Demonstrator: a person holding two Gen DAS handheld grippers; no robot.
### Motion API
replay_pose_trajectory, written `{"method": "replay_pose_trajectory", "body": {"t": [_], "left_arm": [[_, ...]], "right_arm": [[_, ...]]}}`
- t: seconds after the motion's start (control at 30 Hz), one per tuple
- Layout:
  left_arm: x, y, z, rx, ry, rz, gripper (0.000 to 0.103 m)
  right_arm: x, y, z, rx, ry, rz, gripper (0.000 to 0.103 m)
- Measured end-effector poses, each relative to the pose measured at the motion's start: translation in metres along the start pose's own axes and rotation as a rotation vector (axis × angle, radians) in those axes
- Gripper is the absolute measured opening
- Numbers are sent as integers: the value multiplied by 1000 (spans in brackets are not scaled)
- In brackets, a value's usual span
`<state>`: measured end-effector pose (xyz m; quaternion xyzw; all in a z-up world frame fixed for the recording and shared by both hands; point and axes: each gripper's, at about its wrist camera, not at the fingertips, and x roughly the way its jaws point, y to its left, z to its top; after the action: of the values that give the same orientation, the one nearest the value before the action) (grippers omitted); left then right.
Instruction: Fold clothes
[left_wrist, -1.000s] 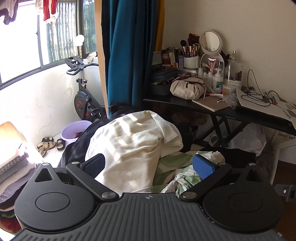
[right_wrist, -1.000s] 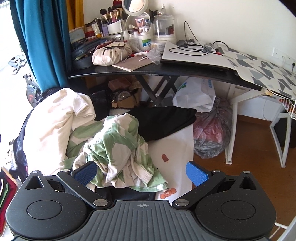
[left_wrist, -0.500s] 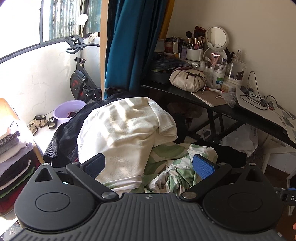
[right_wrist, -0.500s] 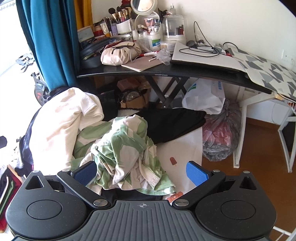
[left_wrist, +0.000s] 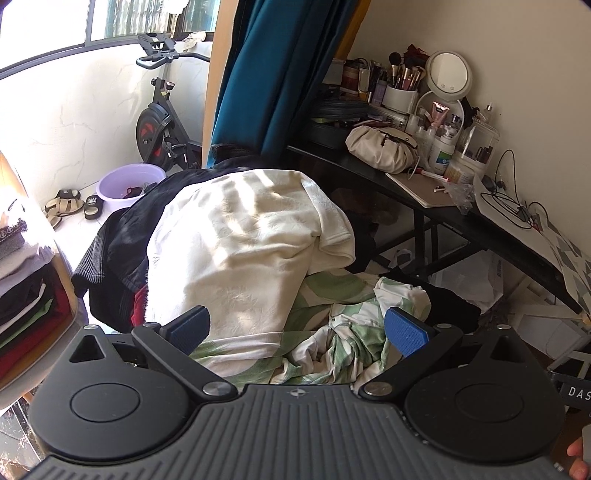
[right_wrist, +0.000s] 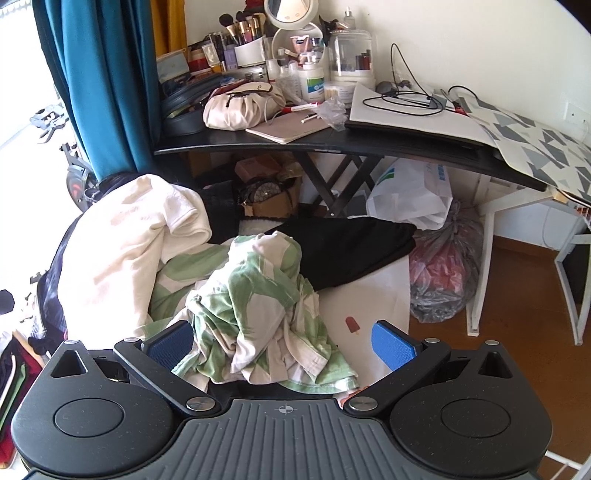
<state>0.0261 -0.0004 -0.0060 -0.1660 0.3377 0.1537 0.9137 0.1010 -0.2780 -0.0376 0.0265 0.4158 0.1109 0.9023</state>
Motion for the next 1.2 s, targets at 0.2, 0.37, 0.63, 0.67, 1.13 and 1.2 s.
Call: {"method": "replay_pose_trajectory", "body": {"t": [0.2,0.37,0.63,0.67,1.13,1.2], "left_arm": [[14,27,15,73,9,7,103],[25,63,37,109,13,-27,103],[42,138,72,151,25,-38,103],[45,146,75,153,29,-43,103],[77,247,108,79,47,-63,103],[82,255,111,42,53,-56,103]], "right_arm": [[6,33,5,7,-16,-45,102],[7,70,9,59,-25,-84,102],[14,166,21,45,-32,-143,102],[15,178,22,44,-31,-148,102],[50,261,36,74,-21,-223,102],[57,268,45,57,-28,-219,102]]}}
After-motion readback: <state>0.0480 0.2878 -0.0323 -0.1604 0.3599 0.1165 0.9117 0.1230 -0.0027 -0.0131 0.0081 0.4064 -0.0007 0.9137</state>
